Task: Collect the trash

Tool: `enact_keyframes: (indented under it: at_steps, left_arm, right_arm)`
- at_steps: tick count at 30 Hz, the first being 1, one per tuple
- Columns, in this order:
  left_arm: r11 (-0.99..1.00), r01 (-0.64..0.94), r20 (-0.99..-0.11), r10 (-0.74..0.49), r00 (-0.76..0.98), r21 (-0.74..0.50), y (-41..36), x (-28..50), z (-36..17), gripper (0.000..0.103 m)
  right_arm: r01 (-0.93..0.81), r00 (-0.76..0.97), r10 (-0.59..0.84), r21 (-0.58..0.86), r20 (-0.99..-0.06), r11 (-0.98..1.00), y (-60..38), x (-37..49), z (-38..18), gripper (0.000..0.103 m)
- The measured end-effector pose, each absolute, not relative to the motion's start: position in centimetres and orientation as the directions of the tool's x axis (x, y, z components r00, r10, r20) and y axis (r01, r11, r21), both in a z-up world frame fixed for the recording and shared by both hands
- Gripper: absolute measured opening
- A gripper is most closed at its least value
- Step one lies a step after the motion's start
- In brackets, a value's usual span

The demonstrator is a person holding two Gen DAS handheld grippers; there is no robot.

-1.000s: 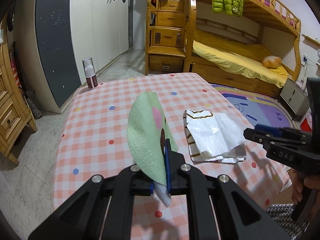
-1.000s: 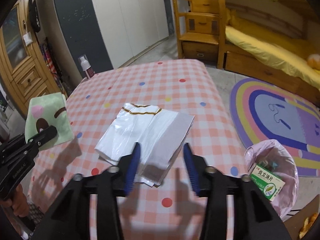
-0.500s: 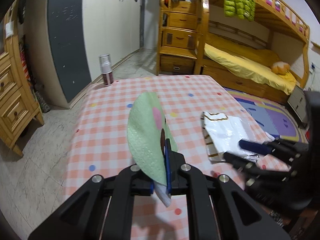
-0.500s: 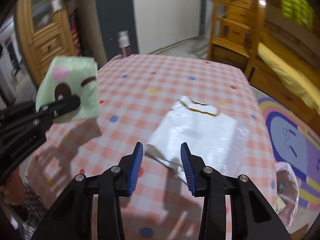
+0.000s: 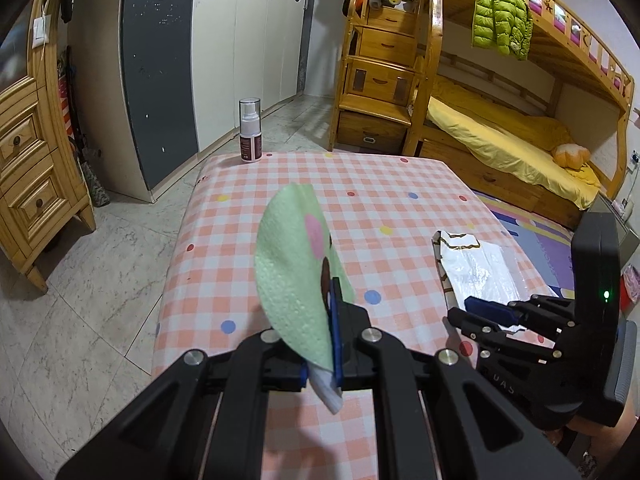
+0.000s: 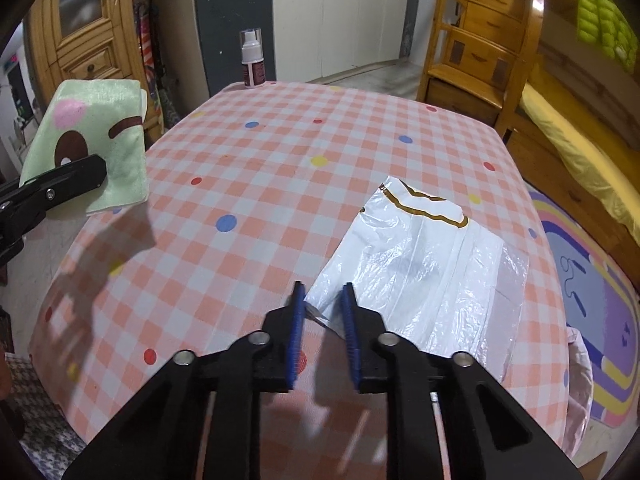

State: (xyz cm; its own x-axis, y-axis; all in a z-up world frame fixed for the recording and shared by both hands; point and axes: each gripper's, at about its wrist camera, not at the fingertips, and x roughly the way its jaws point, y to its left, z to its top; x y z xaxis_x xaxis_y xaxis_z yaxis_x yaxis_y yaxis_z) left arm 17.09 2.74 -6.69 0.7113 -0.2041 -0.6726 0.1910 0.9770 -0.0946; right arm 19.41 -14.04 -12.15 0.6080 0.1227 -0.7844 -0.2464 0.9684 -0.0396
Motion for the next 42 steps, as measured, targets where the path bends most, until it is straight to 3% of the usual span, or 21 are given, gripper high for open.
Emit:
enact_keyframes:
  at_steps: [2, 6, 11, 15, 22, 25, 27, 29, 31, 38, 42]
  left_arm:
    - [0.977, 0.193, -0.672, -0.204, 0.712, -0.091, 2.7, 17.0, -6.8, 0.006]
    - [0.978, 0.190, -0.673, -0.196, 0.713, -0.084, 2.7, 16.9, -6.9, 0.006]
    - [0.981, 0.179, -0.672, -0.183, 0.717, -0.076, 2.6, 16.9, -6.9, 0.006]
    - [0.980, 0.187, -0.676, -0.180, 0.715, -0.064, 1.8, 16.9, -6.9, 0.006]
    - [0.973, 0.225, -0.678, -0.201, 0.707, -0.054, -0.4, 17.1, -7.1, 0.006]
    - [0.967, 0.251, -0.679, -0.216, 0.702, -0.048, -1.7, 17.0, -7.1, 0.006]
    - [0.964, 0.263, -0.681, -0.219, 0.699, -0.040, -2.5, 16.9, -7.2, 0.006]
    - [0.961, 0.274, -0.681, -0.219, 0.698, -0.028, -3.1, 16.9, -7.2, 0.006]
    - [0.961, 0.277, -0.682, -0.218, 0.698, -0.023, -3.4, 16.9, -7.3, 0.006]
    - [0.963, 0.268, -0.686, -0.213, 0.695, -0.027, -3.4, 17.0, -7.4, 0.006]
    - [0.964, 0.264, -0.688, -0.213, 0.694, -0.031, -3.1, 17.0, -7.4, 0.006]
  right_arm:
    - [-0.243, 0.613, 0.109, -0.055, -0.783, 0.969, -14.1, 19.2, -12.1, 0.004]
    - [-0.263, 0.621, 0.132, -0.046, -0.773, 0.964, -14.1, 18.7, -11.6, 0.002]
    - [-0.335, 0.672, 0.286, 0.065, -0.683, 0.940, -14.1, 16.9, -8.6, 0.002]
    - [-0.289, 0.706, 0.294, 0.116, -0.645, 0.950, -16.7, 16.3, -7.2, 0.002]
    - [-0.057, 0.658, 0.144, 0.141, -0.739, 0.988, -22.8, 17.7, -9.5, 0.003]
    - [0.023, 0.637, 0.072, 0.112, -0.768, 0.993, -24.1, 18.2, -10.3, 0.008]
    - [0.035, 0.629, 0.060, 0.105, -0.775, 0.994, -24.5, 18.3, -10.4, 0.019]
    - [0.017, 0.644, 0.075, 0.113, -0.761, 0.993, -24.5, 18.2, -10.1, 0.043]
    - [0.001, 0.664, 0.070, 0.095, -0.745, 0.996, -24.2, 17.9, -9.7, 0.050]
    - [-0.109, 0.705, 0.122, 0.063, -0.698, 0.992, -22.6, 17.4, -8.6, 0.051]
    - [-0.155, 0.654, 0.102, -0.001, -0.750, 0.988, -21.2, 18.3, -10.1, 0.051]
